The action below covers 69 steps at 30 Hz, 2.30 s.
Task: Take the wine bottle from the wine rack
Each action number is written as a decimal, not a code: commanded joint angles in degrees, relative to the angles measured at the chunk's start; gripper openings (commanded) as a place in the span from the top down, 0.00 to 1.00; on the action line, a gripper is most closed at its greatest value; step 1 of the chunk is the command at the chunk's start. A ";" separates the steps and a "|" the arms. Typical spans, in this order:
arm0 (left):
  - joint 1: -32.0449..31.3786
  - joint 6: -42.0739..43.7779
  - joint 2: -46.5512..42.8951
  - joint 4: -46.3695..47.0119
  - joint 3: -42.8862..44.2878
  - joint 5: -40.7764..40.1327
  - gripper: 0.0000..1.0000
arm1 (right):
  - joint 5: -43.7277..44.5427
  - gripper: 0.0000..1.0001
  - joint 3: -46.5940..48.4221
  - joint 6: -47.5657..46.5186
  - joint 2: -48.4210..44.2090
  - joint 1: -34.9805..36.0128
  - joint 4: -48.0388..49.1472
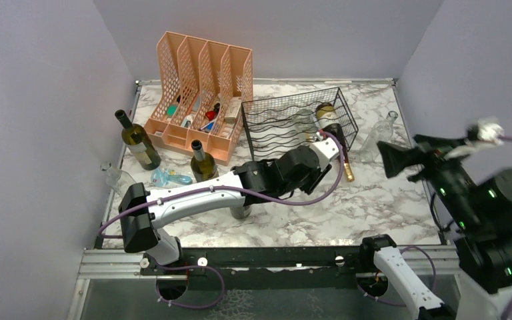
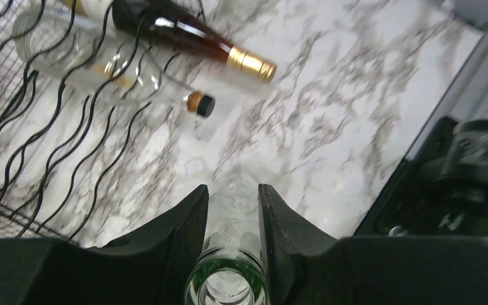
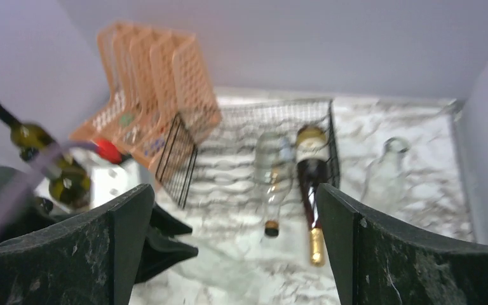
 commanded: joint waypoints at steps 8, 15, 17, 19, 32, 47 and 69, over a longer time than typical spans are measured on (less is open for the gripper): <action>-0.41 4.46 -0.90 5.61 -4.26 -7.07 1.00 | 12.05 0.00 0.80 -2.55 -7.84 1.35 -2.29; -0.40 3.57 3.17 0.07 0.10 -7.40 0.89 | 10.14 0.00 -0.90 -2.95 -8.03 1.44 -1.36; -0.33 3.46 4.18 -1.69 1.41 -7.86 0.80 | 9.83 0.00 -1.12 -3.04 -8.08 1.52 -1.23; -0.31 2.89 5.12 -3.20 2.72 -7.83 0.77 | 9.49 0.00 -0.99 -3.13 -8.00 1.66 -1.31; 0.56 -0.31 6.74 -7.81 6.49 -5.38 0.28 | 6.20 0.00 2.25 -2.70 -5.66 1.95 -2.79; 1.33 6.10 -5.06 -13.97 22.85 -3.92 0.00 | 7.53 0.00 7.81 -4.42 -2.04 7.61 -0.44; 2.40 17.73 -37.45 -3.68 14.60 -15.26 0.00 | 9.55 0.00 17.19 -5.23 3.84 11.63 4.32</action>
